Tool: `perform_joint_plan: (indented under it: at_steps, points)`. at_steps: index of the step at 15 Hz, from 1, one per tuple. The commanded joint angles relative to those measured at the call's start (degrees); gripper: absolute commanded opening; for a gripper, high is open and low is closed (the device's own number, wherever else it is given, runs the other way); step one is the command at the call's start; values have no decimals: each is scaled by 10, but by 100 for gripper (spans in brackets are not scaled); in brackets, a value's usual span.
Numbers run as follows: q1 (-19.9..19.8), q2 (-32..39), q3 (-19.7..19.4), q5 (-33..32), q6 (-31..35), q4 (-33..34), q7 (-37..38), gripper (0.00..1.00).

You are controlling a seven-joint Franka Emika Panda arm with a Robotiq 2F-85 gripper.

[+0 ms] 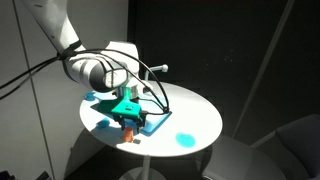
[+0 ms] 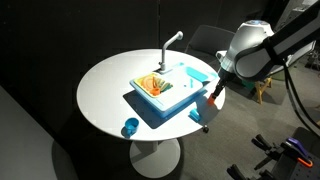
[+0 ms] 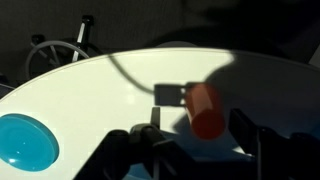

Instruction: Remove the orange cup from the sink and place it on the table without changing its upside down position

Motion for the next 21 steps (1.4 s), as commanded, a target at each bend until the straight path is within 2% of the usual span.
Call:
perform_joint_plan:
  at_steps: [1, 5, 13, 21]
  points:
    - [-10, 7, 4, -18, 7, 10, -7, 100]
    - [-5, 0, 1, -27, 1, 11, 4, 100]
    - [4, -42, 21, -13, -24, 3, 13, 100]
    - [33, -91, 20, -15, -106, 10, 83, 100]
